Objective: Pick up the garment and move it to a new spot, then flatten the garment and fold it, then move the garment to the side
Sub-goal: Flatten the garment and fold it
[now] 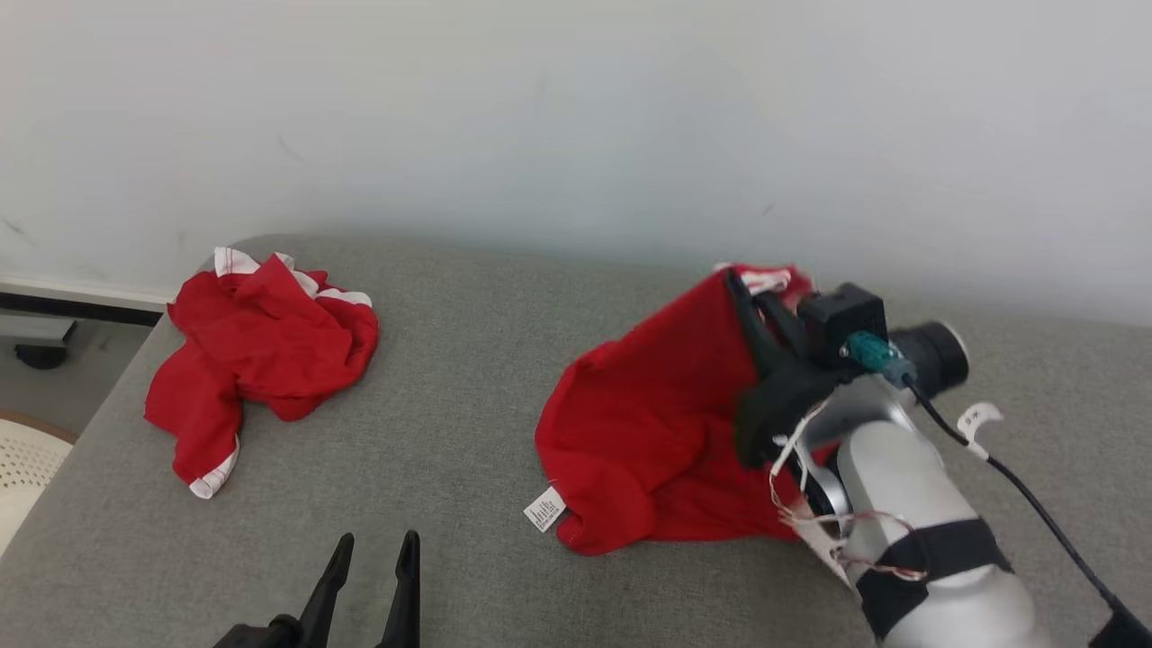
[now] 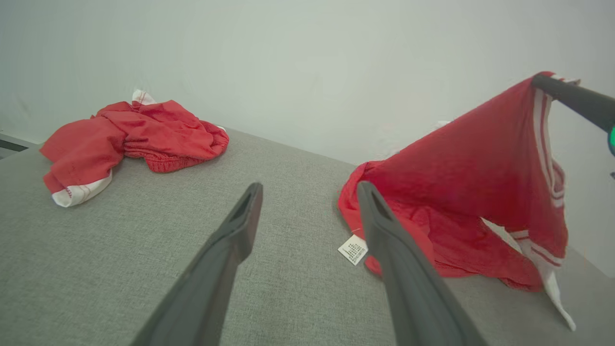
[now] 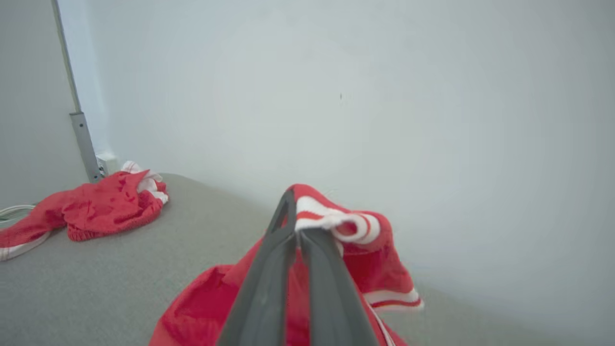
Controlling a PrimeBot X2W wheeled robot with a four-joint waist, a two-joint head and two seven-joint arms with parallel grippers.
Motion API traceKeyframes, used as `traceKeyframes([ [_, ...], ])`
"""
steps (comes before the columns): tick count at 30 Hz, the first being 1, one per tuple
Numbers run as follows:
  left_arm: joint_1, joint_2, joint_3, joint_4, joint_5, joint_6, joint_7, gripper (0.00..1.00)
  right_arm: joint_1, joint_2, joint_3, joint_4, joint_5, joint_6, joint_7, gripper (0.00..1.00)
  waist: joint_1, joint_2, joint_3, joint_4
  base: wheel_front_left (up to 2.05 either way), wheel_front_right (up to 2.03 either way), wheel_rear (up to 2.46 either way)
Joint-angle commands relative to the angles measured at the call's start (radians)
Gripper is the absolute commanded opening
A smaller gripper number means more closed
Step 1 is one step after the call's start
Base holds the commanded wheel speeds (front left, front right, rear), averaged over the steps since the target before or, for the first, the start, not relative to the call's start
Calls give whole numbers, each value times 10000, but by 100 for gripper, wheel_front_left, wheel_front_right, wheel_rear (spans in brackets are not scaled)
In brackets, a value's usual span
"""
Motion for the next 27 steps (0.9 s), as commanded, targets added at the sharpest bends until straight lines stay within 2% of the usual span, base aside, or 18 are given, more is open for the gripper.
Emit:
traceKeyframes([
  [1, 75, -35, 7, 36, -23, -9, -28, 100, -257, -67, 127, -170, 87, -22, -86, 0, 0, 0, -89, -92, 0, 0, 0],
  [7, 90, -30, 24, 77, -74, -12, -28, 100, -1564, -305, 402, -1336, 789, -22, -383, 0, 0, 0, -215, -127, 0, 0, 0],
  [9, 156, -13, 76, 44, -96, -13, -28, 100, -1835, -512, 198, -1721, 922, -22, -348, 0, 0, 0, -236, -144, 0, 0, 0],
  [12, 224, -3, 126, -8, -91, -14, -28, 100, -1764, -874, -687, -2027, 865, -22, -138, 0, 0, 0, -235, -161, 0, 0, 0],
  [19, 53, -100, -67, -22, -108, -16, -29, 100, 208, -1657, -3634, -1463, -221, -20, 640, 0, 0, 0, -50, -7, 0, 0, 0],
  [24, -67, -18, -57, 23, -199, -17, -29, 100, 1939, -1672, -4461, -931, -789, -22, 1404, 0, 0, 0, 164, -87, 0, 0, 0],
  [27, -137, 15, -49, 36, -206, -17, -29, 100, 2721, -1464, -4928, -770, -1178, -22, 1764, 0, 0, 0, 263, -214, 0, 0, 0],
])
